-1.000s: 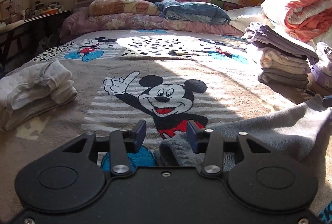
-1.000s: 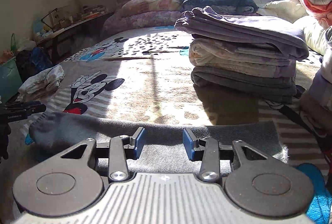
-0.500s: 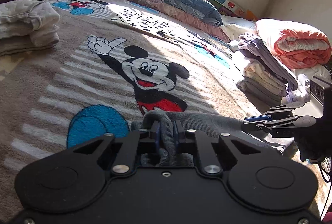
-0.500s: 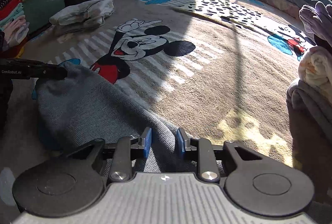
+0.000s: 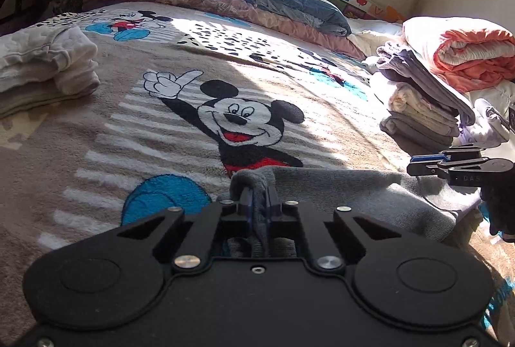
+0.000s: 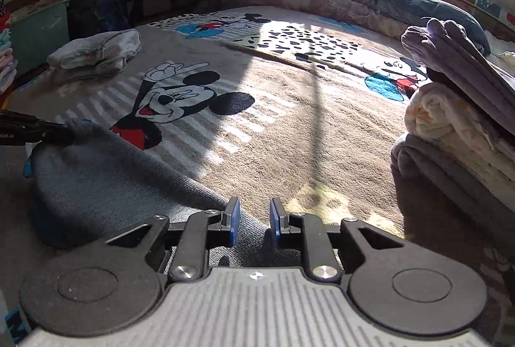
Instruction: Fold clothes
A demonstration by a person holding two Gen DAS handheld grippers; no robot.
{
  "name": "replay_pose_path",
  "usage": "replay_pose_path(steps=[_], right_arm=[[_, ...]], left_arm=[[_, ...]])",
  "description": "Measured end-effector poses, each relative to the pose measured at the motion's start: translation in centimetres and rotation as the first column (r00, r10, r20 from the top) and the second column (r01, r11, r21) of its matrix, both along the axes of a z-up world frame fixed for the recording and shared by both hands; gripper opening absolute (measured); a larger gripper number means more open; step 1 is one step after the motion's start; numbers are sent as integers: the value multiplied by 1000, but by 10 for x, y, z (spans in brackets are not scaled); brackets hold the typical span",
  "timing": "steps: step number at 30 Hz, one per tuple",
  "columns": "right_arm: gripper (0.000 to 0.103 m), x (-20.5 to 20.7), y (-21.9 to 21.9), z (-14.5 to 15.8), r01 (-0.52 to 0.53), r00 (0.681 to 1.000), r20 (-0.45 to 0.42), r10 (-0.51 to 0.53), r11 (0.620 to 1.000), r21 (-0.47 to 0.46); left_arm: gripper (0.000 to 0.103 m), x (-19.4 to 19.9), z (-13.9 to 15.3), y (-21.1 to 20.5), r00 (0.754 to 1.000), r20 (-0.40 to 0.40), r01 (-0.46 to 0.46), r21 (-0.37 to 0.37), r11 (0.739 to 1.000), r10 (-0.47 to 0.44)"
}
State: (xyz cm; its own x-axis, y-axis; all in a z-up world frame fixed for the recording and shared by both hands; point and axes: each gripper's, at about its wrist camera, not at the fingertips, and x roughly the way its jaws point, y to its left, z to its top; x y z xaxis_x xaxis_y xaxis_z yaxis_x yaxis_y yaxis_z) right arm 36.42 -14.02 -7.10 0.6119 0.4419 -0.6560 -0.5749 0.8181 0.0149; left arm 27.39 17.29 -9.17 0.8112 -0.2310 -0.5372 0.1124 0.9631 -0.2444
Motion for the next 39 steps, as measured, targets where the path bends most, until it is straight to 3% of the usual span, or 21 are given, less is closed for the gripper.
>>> replay_pose_path(steps=[4,7,10,12,14,18,22,25,26,27,30,33,36,38,39], right_arm=[[21,-44,-12,25,-11,995,96,10,1000,13],[21,-82,-24,29,5,992,125,-11,999,48],[21,-107,-18,13,-5,996,92,3,1000,23],[21,-117,-4,-5,-37,997,67,40,999,-34],[21,-127,12,-22,-60,996,62,66,994,-86],[33,-129,27,-26,-31,986,160,46,995,-93],[39,-128,32,-35,-28,982,182,49,993,-118],[42,-120,29,-46,-40,992,114,52,994,-100],[42,-120,28,-44,-54,993,100,64,993,-103],[42,-120,27,-43,-61,993,90,71,992,-114],[40,-126,20,-38,-65,995,62,72,992,-109],[40,-135,7,-33,-49,997,48,53,996,-74],[40,-143,-7,-26,-21,998,60,23,999,-33],[39,-145,-19,-20,24,996,85,-25,1000,15],[39,-144,-26,-18,51,994,92,-55,998,42]], left_arm=[[20,-4,12,-6,999,44,-30,86,996,26],[20,-9,24,-13,995,95,-19,114,993,8],[20,-11,32,-32,986,124,112,40,993,-116],[20,-9,28,-57,967,112,228,30,973,-230],[20,-6,19,-79,954,80,288,26,957,-290],[20,-3,8,-109,936,78,344,19,939,-344],[20,4,-2,-119,931,59,361,0,933,-360],[25,11,-20,-131,929,-44,369,89,925,-367],[25,8,-25,-139,928,-39,371,169,913,-370],[25,6,-26,-141,928,-30,371,188,909,-373],[25,3,-17,-138,930,-20,364,191,912,-367],[25,-3,-1,-128,931,51,350,144,926,-360],[25,-12,8,-135,906,124,396,98,913,-406],[25,-10,-1,-149,896,93,424,110,899,-434],[25,-5,-12,-157,896,41,433,134,891,-441]])
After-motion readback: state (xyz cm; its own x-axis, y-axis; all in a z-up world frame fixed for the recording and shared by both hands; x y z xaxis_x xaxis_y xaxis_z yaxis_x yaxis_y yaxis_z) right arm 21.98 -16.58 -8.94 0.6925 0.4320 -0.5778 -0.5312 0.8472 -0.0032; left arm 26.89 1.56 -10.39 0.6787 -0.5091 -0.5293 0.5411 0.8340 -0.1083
